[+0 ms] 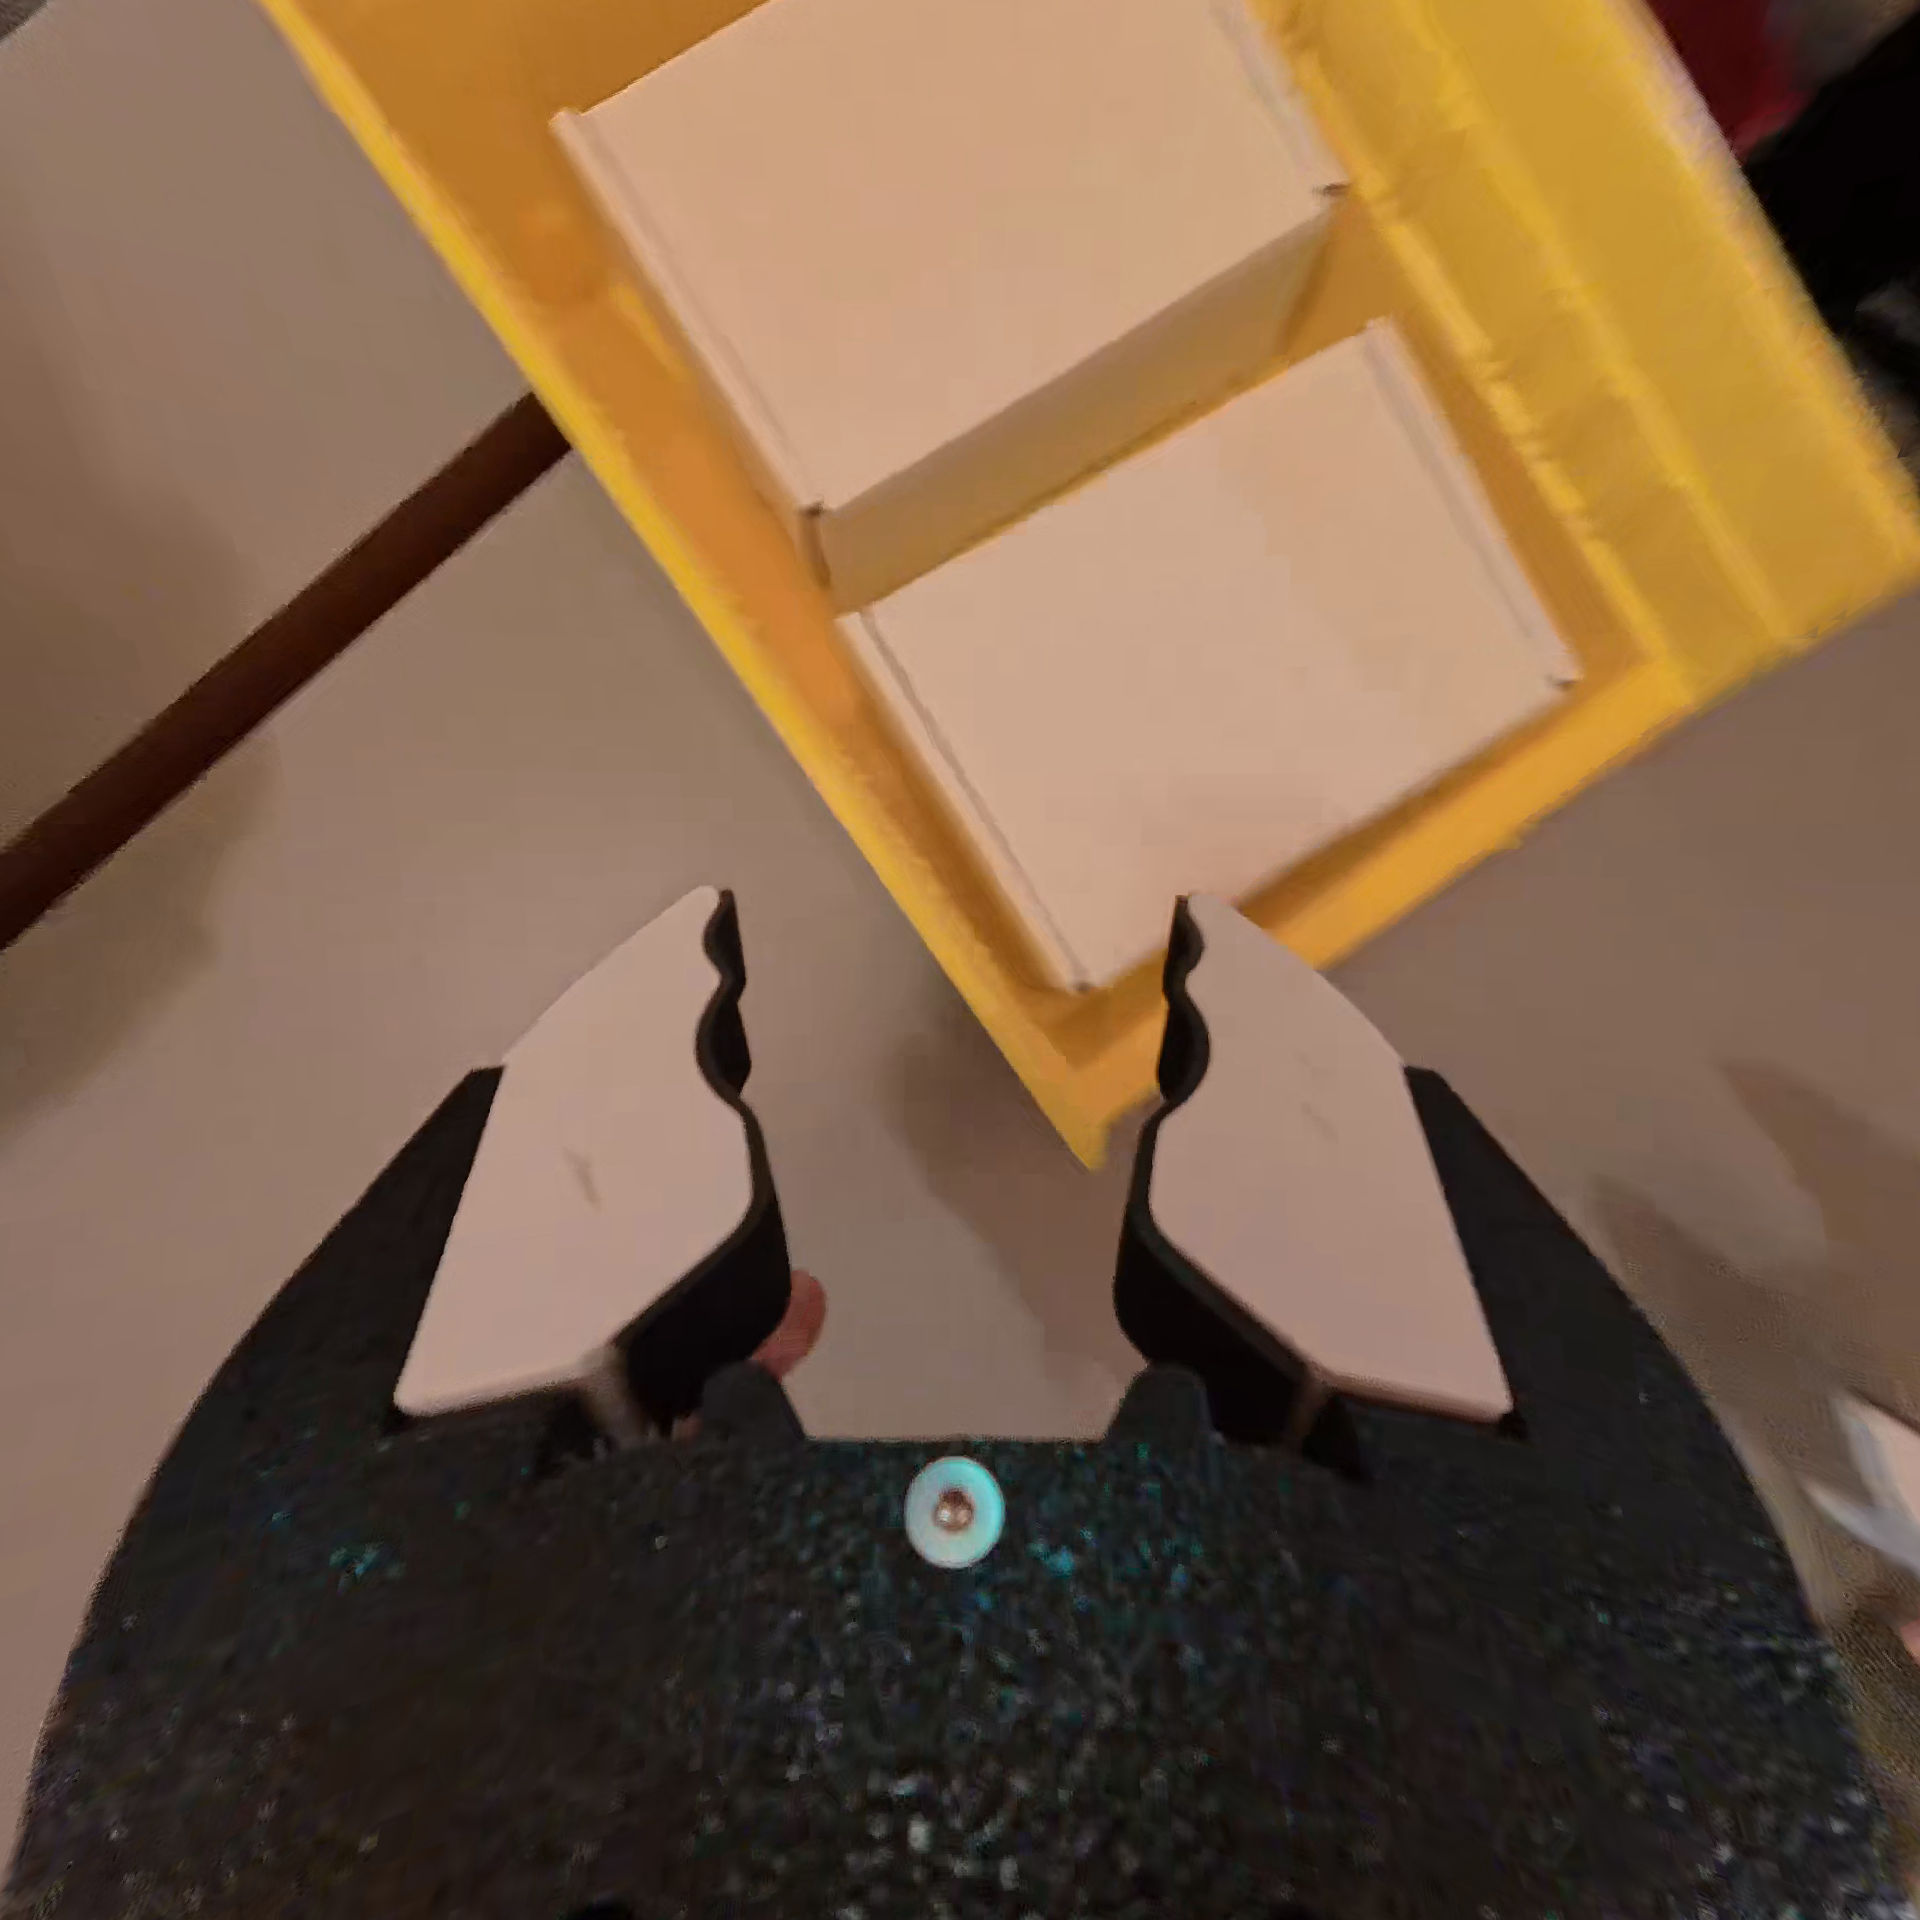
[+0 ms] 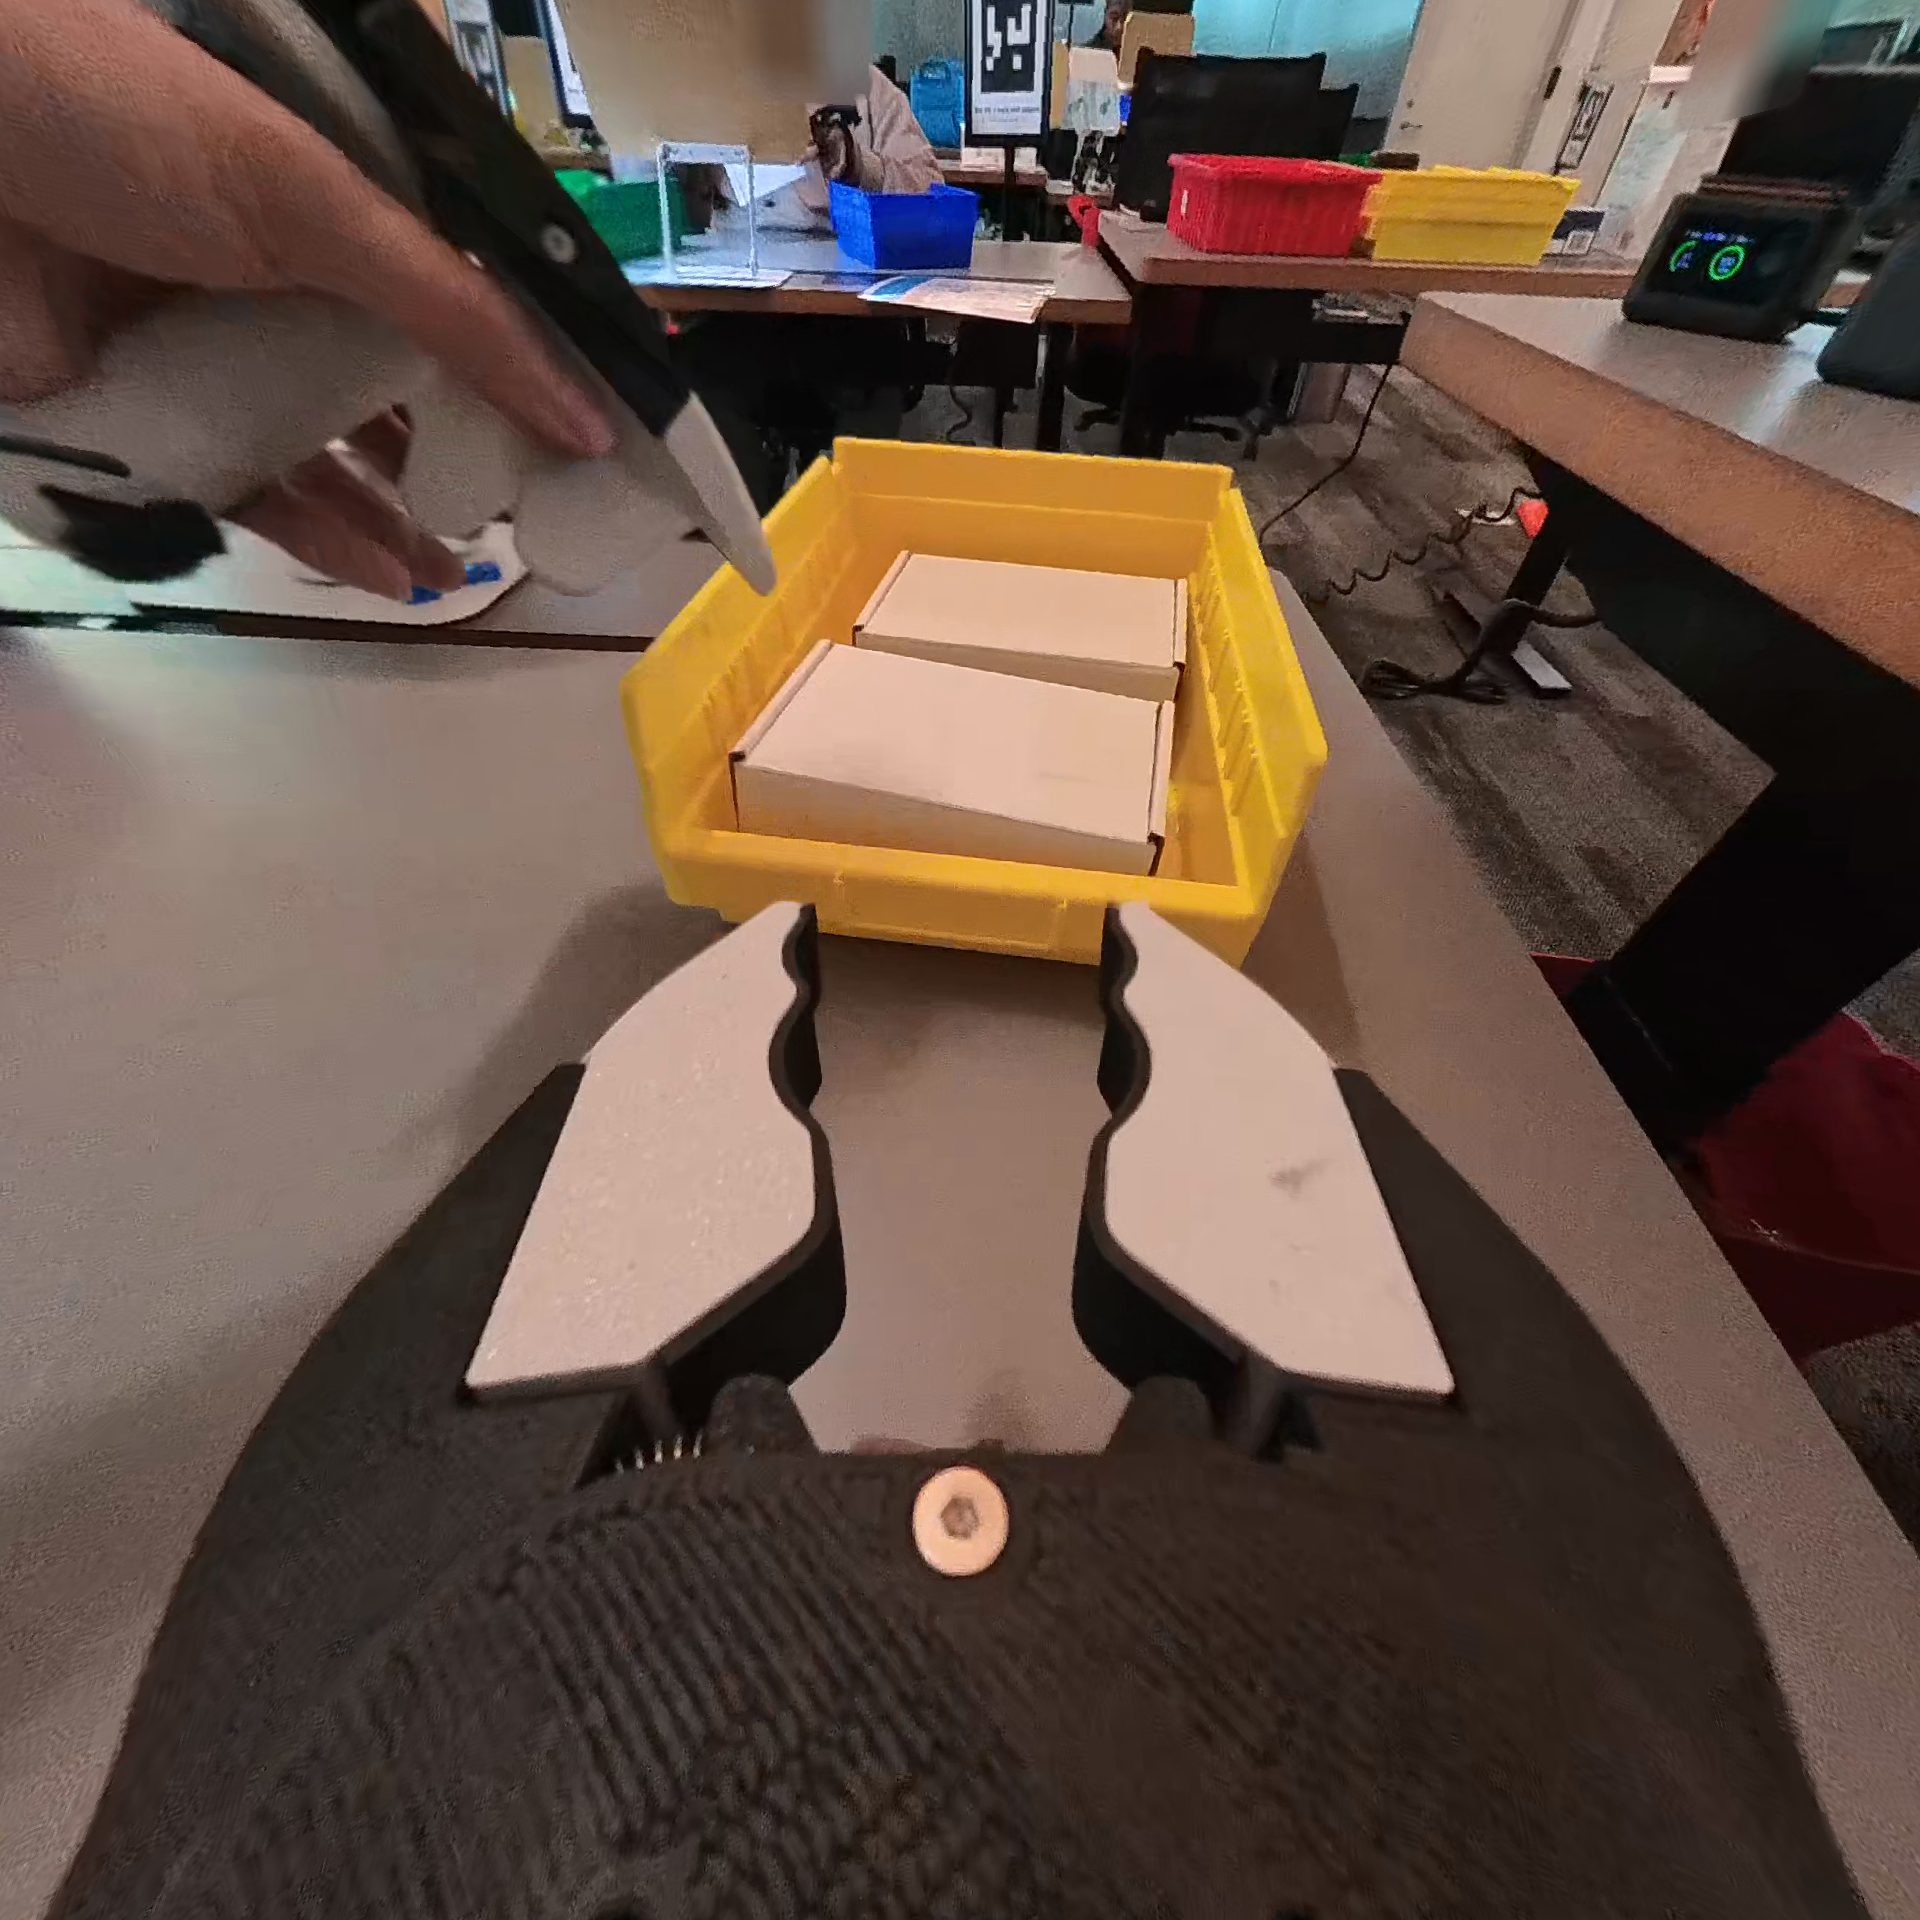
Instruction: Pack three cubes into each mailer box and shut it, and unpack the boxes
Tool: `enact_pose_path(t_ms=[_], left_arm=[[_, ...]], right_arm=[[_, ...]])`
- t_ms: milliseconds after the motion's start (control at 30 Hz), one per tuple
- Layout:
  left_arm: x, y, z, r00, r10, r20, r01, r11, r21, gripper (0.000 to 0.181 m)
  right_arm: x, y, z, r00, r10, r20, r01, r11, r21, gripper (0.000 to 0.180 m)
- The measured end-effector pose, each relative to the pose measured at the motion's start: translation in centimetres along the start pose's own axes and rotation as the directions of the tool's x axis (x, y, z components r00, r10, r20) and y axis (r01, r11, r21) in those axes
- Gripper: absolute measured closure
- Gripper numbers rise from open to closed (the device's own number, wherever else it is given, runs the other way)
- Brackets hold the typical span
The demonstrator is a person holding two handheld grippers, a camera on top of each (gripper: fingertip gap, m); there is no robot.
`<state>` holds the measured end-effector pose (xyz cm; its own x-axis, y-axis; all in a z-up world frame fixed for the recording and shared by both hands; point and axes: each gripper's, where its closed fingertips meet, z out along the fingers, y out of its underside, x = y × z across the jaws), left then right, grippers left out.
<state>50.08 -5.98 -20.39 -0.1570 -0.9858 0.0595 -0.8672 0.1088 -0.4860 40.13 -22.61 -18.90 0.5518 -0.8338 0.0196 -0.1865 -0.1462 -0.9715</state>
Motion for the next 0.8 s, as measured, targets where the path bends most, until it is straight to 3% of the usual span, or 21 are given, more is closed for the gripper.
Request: enact_pose_path(t_ms=[167, 333, 433, 500, 600, 667, 800], left_arm=[[-4.6, -1.4, 2.8, 0.975, -0.132, 0.177, 0.145, 0.988, -0.059, 0.112], [-5.3, -2.1, 5.2, 0.956, -0.235, 0.176, 0.252, 0.964, -0.083, 0.126], [-5.3, -2.3, 6.5, 0.957, -0.193, 0.215, 0.217, 0.971, -0.095, 0.139], [-4.5, -2.2, 7.7, 0.974, -0.127, 0.188, 0.15, 0.983, -0.11, 0.162], [-5.5, -2.5, 8.7, 0.96, -0.097, 0.263, 0.108, 0.994, -0.029, 0.169], [-5.8, -2.8, 8.9, 0.964, -0.121, 0.239, 0.112, 0.992, 0.049, 0.174], [-6.8, -2.1, 8.3, 0.971, -0.204, 0.126, 0.198, 0.978, 0.058, 0.176]], right_arm=[[1.0, 0.7, 0.0, 1.0, 0.017, 0.0, -0.017, 1.0, -0.014, 0.128], [1.1, 1.1, 0.2, 0.999, 0.052, 0.015, -0.052, 0.999, -0.013, 0.128], [0.9, 1.2, 0.4, 0.999, 0.039, 0.02, -0.038, 0.999, -0.015, 0.129], [0.7, 1.2, 0.5, 0.999, 0.029, 0.032, -0.029, 0.999, -0.016, 0.129], [0.1, 1.1, 0.7, 0.999, 0.002, 0.042, -0.001, 1.0, -0.028, 0.129], [-0.1, 1.3, 0.8, 0.998, -0.024, 0.051, 0.026, 0.999, -0.042, 0.129], [0.4, 0.5, 0.2, 0.998, -0.056, 0.03, 0.057, 0.998, -0.026, 0.129]])
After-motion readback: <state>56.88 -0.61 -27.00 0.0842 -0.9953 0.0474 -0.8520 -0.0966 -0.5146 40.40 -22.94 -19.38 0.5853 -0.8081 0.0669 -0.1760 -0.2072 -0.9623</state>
